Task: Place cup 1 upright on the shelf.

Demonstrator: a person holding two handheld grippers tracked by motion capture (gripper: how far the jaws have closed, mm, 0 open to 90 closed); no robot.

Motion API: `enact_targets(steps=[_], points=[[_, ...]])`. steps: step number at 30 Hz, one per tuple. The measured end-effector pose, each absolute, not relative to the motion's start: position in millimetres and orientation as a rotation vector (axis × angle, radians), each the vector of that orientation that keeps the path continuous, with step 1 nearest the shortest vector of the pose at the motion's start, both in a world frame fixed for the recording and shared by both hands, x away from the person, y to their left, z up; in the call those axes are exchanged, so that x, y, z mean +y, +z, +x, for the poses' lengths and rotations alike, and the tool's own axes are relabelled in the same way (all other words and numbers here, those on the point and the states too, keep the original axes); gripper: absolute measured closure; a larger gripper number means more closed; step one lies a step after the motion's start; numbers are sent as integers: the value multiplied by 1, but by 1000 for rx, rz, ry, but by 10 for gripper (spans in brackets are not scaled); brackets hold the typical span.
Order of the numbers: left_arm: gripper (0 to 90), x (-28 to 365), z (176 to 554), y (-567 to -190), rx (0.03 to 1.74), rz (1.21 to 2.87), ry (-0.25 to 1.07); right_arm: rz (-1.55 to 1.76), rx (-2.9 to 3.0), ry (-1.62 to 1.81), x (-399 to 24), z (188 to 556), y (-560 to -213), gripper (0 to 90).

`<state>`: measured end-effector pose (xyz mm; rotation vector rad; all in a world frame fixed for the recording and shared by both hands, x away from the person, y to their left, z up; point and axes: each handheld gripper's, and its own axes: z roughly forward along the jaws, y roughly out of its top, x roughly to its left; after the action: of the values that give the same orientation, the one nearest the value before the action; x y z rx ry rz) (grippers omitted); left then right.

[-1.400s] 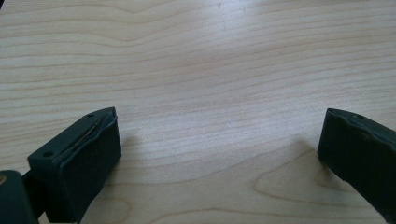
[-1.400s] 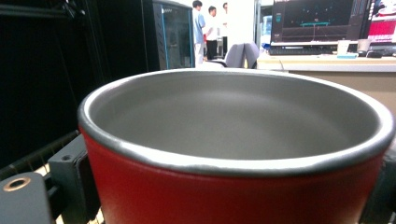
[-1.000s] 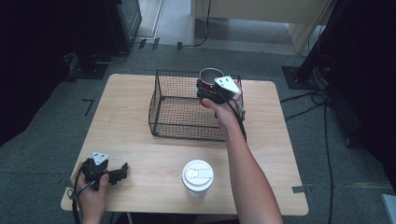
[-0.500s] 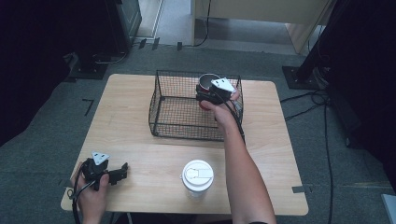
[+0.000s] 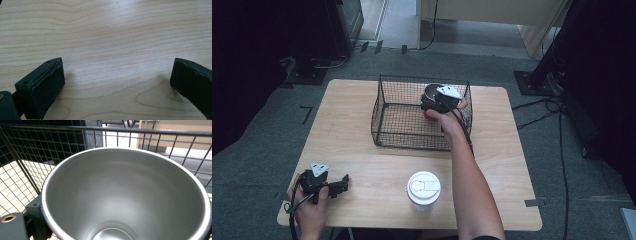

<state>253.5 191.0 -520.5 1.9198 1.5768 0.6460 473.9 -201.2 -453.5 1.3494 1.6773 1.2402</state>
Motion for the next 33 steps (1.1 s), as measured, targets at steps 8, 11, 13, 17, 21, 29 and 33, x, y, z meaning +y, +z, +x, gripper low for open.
enact_targets(steps=[8, 11, 13, 17, 21, 29, 33], points=[[0, 191, 254, -520, 1577, 1919, 646, 1382, 1700, 1214, -203, 476, -456, 68], [0, 191, 254, -520, 1577, 1920, 646, 1389, 1702, 1206, -203, 476, -457, 68], [0, 191, 254, -520, 1577, 1920, 646, 1395, 1697, 1195, -203, 476, -457, 68], [0, 191, 254, -520, 1577, 1920, 646, 1400, 1696, 1190, -203, 476, -456, 67], [0, 191, 254, -520, 1577, 1920, 646, 1410, 1694, 1194, -204, 475, -455, 60], [0, 191, 254, -520, 1577, 1920, 646, 1395, 1683, 1215, -206, 472, -450, 0], [0, 191, 254, -520, 1577, 1919, 646, 1382, 1676, 1215, -206, 471, -448, 0]])
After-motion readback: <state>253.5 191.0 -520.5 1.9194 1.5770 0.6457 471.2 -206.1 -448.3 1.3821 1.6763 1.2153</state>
